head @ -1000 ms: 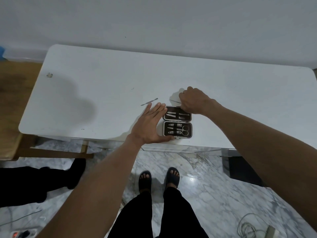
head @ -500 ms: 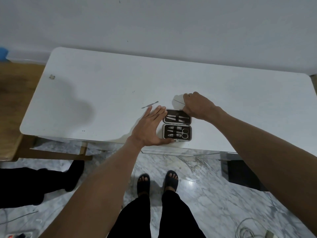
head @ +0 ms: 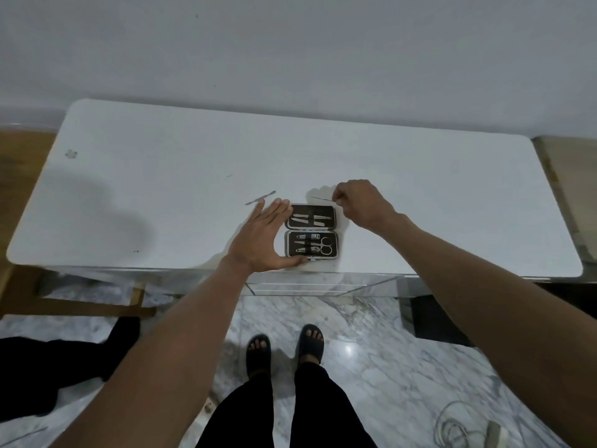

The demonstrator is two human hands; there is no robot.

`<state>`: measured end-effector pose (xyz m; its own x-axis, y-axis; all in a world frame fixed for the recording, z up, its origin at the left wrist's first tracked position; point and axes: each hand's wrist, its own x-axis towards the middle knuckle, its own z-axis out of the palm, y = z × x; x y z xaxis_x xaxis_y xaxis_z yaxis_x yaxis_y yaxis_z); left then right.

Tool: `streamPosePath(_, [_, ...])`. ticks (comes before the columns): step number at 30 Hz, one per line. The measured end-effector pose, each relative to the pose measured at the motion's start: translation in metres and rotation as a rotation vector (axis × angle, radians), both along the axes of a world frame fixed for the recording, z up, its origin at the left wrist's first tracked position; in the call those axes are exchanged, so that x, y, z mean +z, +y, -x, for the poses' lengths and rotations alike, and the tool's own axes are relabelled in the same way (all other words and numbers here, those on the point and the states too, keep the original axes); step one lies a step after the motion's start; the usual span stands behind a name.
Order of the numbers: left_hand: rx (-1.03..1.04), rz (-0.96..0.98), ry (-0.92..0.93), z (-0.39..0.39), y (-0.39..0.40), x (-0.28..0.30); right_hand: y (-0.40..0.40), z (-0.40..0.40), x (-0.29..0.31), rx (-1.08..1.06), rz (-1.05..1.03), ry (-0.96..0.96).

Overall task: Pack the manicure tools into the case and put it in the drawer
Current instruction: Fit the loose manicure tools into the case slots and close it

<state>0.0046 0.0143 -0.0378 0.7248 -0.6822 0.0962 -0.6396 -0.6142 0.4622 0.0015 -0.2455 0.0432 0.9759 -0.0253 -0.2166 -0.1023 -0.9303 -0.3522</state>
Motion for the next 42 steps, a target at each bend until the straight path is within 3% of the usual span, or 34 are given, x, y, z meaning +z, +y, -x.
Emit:
streamPosePath(9, [0.008, 0.004, -0.012, 0.006, -0.001, 0.001, -0.001, 0.024, -0.009, -0.126, -0.075, -0.016])
streamPosePath(19, [0.017, 0.017, -0.025, 0.008, -0.001, 0.0, 0.0, 0.029, -0.019, -0.405, -0.243, -0.057])
streamPosePath(42, [0.012, 0.018, -0.026, 0.006, -0.001, -0.003, 0.032, 0.025, -0.022, -0.373, -0.207, -0.033])
